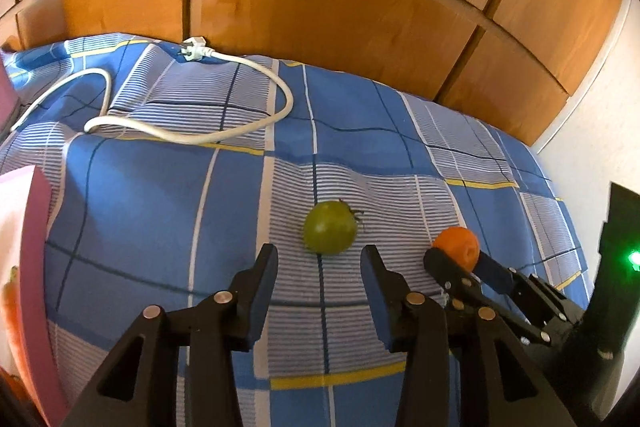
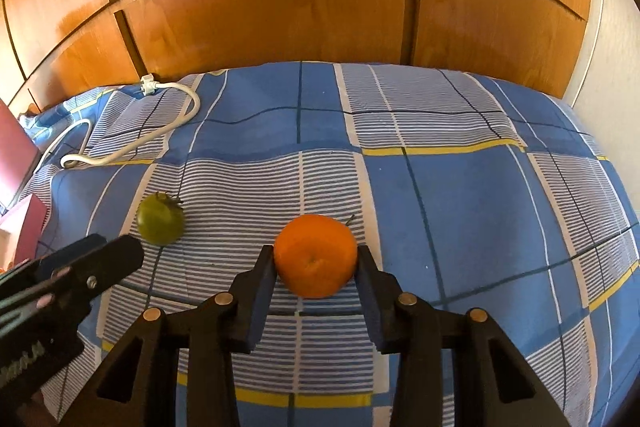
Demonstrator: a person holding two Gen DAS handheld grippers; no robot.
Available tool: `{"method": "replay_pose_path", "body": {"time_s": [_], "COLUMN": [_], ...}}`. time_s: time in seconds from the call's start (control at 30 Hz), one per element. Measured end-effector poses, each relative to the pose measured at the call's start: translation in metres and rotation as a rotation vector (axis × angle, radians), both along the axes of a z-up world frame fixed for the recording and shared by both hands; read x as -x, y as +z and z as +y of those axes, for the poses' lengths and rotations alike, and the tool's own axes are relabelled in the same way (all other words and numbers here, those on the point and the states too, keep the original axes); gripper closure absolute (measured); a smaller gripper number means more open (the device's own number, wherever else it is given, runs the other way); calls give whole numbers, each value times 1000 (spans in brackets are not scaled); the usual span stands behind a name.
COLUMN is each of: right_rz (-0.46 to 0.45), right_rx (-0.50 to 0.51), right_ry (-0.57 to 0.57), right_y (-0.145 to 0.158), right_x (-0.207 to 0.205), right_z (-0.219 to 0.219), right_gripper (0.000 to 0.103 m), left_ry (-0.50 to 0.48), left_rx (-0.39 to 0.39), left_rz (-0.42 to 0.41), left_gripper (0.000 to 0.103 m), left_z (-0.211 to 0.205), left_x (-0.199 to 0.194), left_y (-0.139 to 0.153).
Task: Organize fruits
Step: 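Grasp the mandarin with the right tool while the left tool grasps the green tomato, then lift and carry the mandarin and green tomato over the white tray with both tools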
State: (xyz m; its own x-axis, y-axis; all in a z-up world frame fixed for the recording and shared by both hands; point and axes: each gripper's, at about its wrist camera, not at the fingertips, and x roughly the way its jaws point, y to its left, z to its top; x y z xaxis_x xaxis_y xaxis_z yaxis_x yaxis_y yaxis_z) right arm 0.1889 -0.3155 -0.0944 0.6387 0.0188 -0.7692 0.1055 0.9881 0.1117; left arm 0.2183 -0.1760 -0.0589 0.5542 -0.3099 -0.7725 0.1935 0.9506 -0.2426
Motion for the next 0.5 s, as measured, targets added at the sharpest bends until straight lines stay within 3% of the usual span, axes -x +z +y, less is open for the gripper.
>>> {"method": "replay_pose_path", "body": {"time_s": [0.4, 0.43, 0.5], "right_rz": [-3, -3, -3], "right_rx": [-21, -23, -24], "right_ry": [8, 8, 8], "right_y": [-2, -2, -2], "right_x": [-4, -5, -5], "right_z": [-5, -5, -5], "right_gripper": [63, 63, 63], "left_ry": [-7, -8, -8], "left_rx": [14, 22, 32], "left_rz": [34, 49, 46], "left_gripper": [60, 68, 70], "left_z": [-15, -15, -14], "left_x": [-27, -29, -29], "left_y": [-13, -16, -17]}}
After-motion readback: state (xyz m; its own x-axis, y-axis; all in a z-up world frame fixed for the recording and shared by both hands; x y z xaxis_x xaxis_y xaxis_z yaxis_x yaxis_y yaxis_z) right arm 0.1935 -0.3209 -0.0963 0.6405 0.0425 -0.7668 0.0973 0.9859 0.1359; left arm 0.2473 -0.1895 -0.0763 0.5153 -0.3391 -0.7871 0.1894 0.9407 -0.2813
